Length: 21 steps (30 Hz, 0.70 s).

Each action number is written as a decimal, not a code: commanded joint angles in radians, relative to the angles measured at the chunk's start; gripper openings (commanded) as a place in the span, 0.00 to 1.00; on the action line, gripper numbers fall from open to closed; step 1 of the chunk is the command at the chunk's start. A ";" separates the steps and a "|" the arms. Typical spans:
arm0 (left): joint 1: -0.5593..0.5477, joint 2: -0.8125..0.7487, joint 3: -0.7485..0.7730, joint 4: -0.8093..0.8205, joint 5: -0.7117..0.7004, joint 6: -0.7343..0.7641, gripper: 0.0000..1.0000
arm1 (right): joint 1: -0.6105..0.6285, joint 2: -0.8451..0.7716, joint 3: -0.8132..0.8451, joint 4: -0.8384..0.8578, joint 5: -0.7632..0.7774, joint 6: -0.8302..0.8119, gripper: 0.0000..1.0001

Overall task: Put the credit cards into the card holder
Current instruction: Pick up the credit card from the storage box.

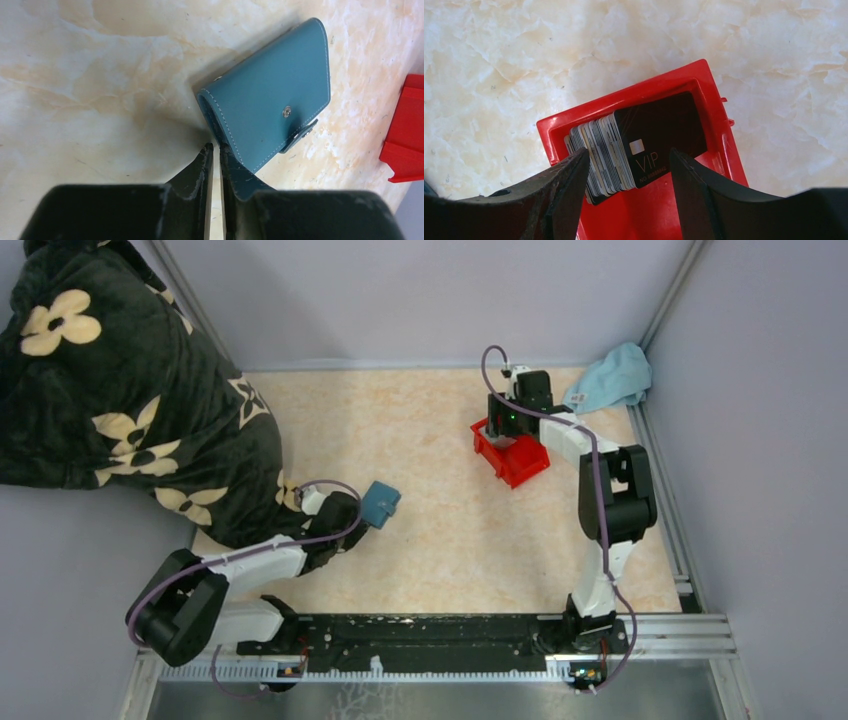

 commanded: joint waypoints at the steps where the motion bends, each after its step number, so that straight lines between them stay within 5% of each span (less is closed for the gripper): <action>1: -0.030 0.048 0.012 -0.012 0.044 0.011 0.16 | -0.020 -0.002 0.047 0.021 -0.022 -0.011 0.61; 12: -0.079 0.128 0.073 0.020 0.027 0.019 0.16 | -0.034 0.016 0.069 0.020 -0.060 -0.007 0.59; 21: -0.093 0.016 0.130 -0.124 0.017 0.047 0.19 | -0.034 0.050 0.115 0.003 -0.092 -0.005 0.57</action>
